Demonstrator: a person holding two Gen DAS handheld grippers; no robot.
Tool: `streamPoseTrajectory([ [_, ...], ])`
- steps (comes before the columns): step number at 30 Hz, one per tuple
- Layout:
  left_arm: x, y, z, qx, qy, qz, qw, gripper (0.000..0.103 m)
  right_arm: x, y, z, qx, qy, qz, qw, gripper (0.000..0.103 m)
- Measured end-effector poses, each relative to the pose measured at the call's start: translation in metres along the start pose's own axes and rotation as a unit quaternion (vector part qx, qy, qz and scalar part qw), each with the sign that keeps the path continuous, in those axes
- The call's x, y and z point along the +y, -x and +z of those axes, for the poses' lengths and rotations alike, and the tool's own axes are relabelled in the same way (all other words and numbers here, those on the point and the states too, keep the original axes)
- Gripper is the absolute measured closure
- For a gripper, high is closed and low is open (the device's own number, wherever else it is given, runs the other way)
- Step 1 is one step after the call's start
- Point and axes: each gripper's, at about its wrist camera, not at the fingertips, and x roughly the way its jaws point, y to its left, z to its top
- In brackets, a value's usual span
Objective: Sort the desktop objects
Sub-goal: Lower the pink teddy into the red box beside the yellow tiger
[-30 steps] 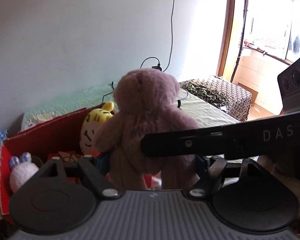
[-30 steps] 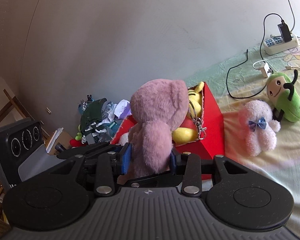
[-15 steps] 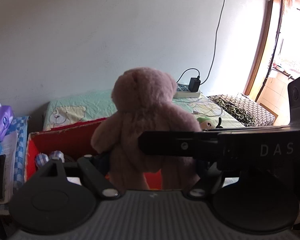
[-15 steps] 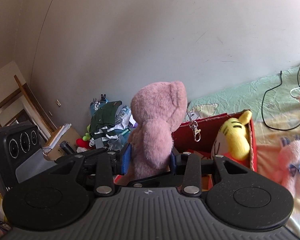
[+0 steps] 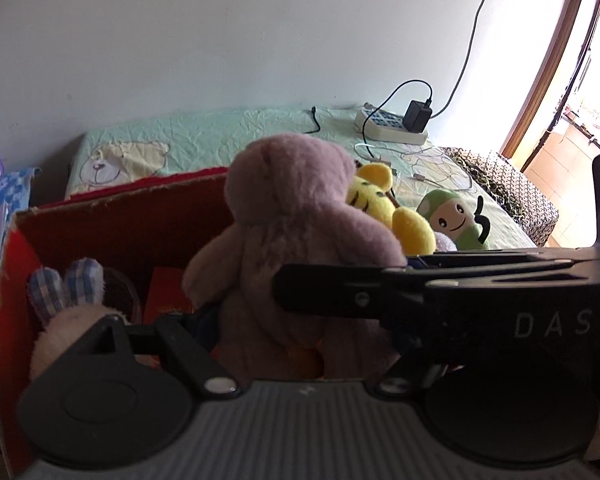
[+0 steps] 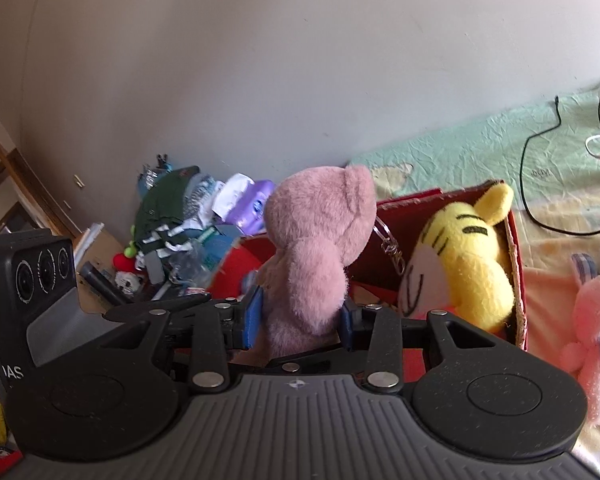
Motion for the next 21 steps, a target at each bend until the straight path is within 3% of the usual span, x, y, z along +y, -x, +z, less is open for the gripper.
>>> streamPoseTrajectory([
  [8, -0.001, -0.019, -0.006, 0.027, -0.008, 0.014, 0.9995, 0.023, -0.011, -0.026, -0.003, 0.038, -0.014, -0.040, 0.998, 0.062],
  [11, 0.001, -0.021, -0.006, 0.028, -0.010, 0.017, 0.9994, 0.023, -0.012, -0.036, -0.003, 0.053, 0.004, -0.074, 0.996, 0.065],
  [21, 0.000, -0.023, -0.004, 0.031, -0.022, 0.032, 0.9988, 0.025, -0.026, -0.042, -0.004, 0.059, -0.012, -0.073, 0.996, 0.067],
])
